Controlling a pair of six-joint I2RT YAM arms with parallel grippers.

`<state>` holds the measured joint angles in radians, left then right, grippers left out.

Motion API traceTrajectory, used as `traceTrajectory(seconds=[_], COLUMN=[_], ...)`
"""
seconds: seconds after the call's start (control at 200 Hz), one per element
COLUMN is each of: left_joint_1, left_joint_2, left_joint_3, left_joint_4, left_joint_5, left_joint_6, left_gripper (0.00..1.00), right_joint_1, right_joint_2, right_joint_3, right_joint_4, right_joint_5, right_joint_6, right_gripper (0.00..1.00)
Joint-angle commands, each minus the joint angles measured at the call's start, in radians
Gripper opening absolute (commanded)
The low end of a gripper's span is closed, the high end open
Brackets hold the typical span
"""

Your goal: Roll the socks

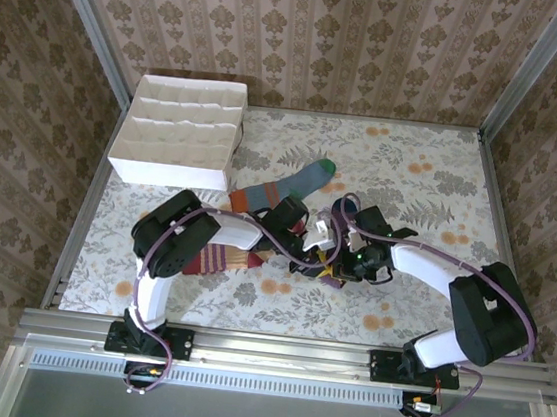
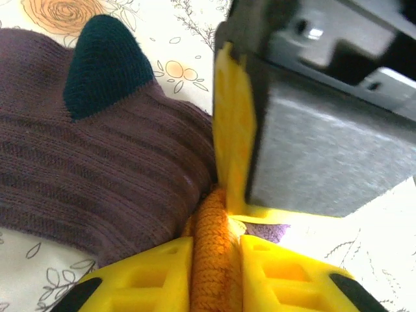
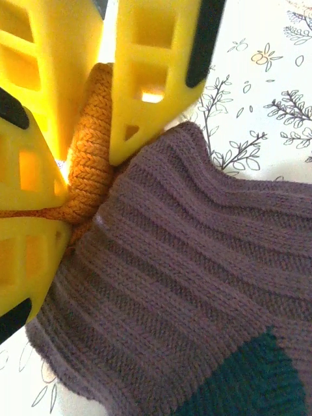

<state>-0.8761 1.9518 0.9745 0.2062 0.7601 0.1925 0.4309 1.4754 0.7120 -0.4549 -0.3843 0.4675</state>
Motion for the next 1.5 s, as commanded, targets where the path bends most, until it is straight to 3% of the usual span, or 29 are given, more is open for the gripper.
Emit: traceTrajectory(seconds=[0.0, 0.215, 0.395, 0.52, 0.76, 0.88, 1.29, 1.495], left_joint_1=[-0.003, -0.002, -0.004, -0.02, -0.106, -0.147, -0.17, -0.172], left_joint_2=[-0.059, -0.177, -0.268, -0.285, -0.27, -0.24, -0.117, -0.091], left_joint_3=[-0.075, -0.183, -0.32, -0.391, -0.399, -0.375, -0.26, -0.246], left_joint_4=[0.005, 0.094, 0.28, 0.42, 0.484, 0.481, 0.33, 0.242], left_joint_5=[-0.086, -0.159, -0.176, -0.201, -0.323, -0.395, -0.475, -0.476], left_joint_6=[0.136, 0.291, 0.422, 0.5, 0.645, 0.726, 0.863, 0.906], left_gripper=[0.18, 0.21, 0.24, 0.29, 0.28, 0.29, 0.33, 0.29], right_joint_1=[0.002, 0.0, -0.004, -0.019, -0.042, -0.052, -0.078, -0.088], right_joint_2=[0.078, 0.135, 0.153, 0.164, 0.199, 0.226, 0.287, 0.29], right_joint_3=[-0.01, 0.019, 0.048, 0.066, 0.091, 0.108, 0.138, 0.144], right_joint_4=[-0.077, -0.14, -0.173, -0.205, -0.23, -0.252, -0.294, -0.289], right_joint_5=[0.064, 0.06, 0.025, -0.01, -0.059, -0.08, -0.19, -0.281], right_joint_6=[0.009, 0.018, 0.013, -0.002, -0.028, -0.055, -0.123, -0.133], right_gripper=[0.0, 0.0, 0.0, 0.0, 0.0, 0.0, 0.0, 0.0])
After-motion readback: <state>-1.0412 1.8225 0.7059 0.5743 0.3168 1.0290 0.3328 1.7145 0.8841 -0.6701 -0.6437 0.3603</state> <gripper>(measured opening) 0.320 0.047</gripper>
